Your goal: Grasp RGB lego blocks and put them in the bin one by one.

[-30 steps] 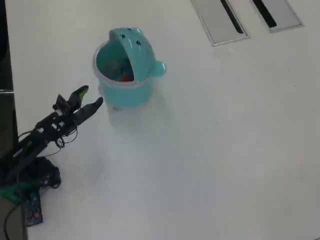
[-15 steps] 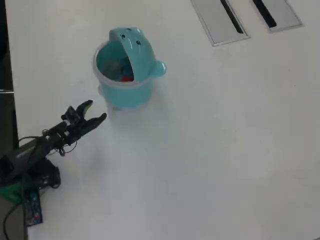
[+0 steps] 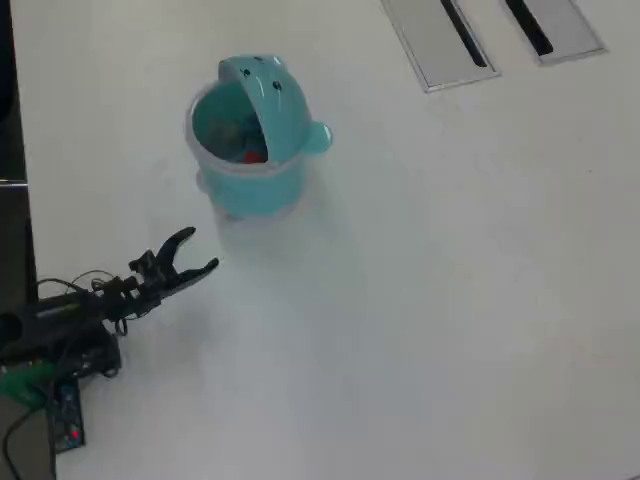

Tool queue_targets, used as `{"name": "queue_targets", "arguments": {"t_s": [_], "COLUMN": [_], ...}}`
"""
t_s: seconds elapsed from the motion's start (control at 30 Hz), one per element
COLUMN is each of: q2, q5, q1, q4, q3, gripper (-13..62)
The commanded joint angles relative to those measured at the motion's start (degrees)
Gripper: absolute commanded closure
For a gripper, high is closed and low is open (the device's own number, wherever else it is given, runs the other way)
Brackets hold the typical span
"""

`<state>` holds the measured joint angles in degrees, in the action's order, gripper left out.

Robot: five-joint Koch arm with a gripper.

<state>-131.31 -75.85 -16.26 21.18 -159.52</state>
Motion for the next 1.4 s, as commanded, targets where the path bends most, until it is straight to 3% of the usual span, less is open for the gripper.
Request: {"name": "queue_targets", "arguments": {"t_s": [0.0,0.7,0.9,1.37], "q2": [-4.1,-4.1,-4.1,-3.8], "q5": [0.2,9.7,18.5,26.6], "q1": [0.7,6.9,7.1,8.8], "q4": [6.4,18.3,19.0,15.1], "q3": [0.3,-17.6,-21.9,-22.1], "gripper": [15.5,15.7,15.5,14.7]}}
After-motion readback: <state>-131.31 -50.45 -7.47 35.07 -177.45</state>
